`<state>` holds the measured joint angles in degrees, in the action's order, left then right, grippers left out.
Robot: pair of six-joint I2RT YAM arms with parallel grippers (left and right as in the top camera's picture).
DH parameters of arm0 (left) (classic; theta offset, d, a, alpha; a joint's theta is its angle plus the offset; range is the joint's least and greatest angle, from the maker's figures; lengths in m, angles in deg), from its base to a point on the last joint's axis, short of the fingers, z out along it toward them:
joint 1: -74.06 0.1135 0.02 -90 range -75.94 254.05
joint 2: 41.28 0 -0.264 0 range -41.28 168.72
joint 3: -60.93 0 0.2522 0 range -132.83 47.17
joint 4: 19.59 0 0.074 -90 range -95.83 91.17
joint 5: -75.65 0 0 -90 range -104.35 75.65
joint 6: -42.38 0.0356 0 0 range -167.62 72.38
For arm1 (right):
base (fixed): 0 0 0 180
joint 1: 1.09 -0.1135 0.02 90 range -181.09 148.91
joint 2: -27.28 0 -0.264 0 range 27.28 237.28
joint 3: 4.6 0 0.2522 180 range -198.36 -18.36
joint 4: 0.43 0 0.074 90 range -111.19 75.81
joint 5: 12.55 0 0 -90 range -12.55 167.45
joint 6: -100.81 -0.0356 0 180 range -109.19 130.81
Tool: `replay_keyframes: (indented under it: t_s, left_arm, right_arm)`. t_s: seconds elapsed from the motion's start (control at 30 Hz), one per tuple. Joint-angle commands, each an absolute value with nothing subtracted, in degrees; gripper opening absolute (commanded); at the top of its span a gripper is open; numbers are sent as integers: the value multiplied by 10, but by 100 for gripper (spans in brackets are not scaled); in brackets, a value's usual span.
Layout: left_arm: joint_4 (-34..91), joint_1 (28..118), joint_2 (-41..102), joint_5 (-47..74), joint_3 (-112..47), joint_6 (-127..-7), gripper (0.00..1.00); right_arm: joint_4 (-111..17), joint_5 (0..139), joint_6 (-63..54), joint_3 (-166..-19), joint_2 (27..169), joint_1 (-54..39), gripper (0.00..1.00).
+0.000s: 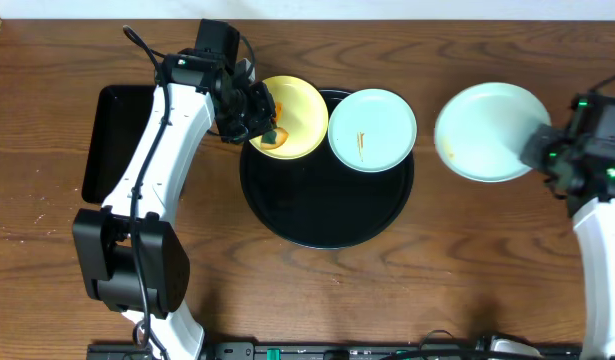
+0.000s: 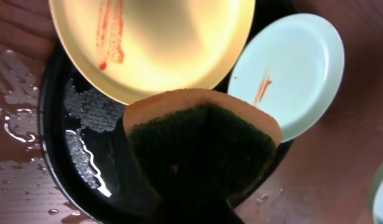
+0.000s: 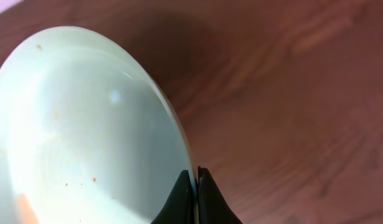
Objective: Clean dirty plates on tray and stack at the side
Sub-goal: 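Carry the light-blue plates right and set them on the table, then move the right gripper back and grip the remaining light-blue plate rim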
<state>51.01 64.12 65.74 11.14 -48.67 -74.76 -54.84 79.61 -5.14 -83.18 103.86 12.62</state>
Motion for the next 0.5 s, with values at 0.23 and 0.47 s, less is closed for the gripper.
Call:
replay_keyframes:
  t_s: [0.23,0.47]
  left_arm:
    - [513,640,658,88,-490,-742,8]
    - [517,639,658,85,-490,-742,7]
  right_arm:
    - [-505,772,-46,-810,1180,204,1]
    - [-481,765,-45,-810,1240,244,1]
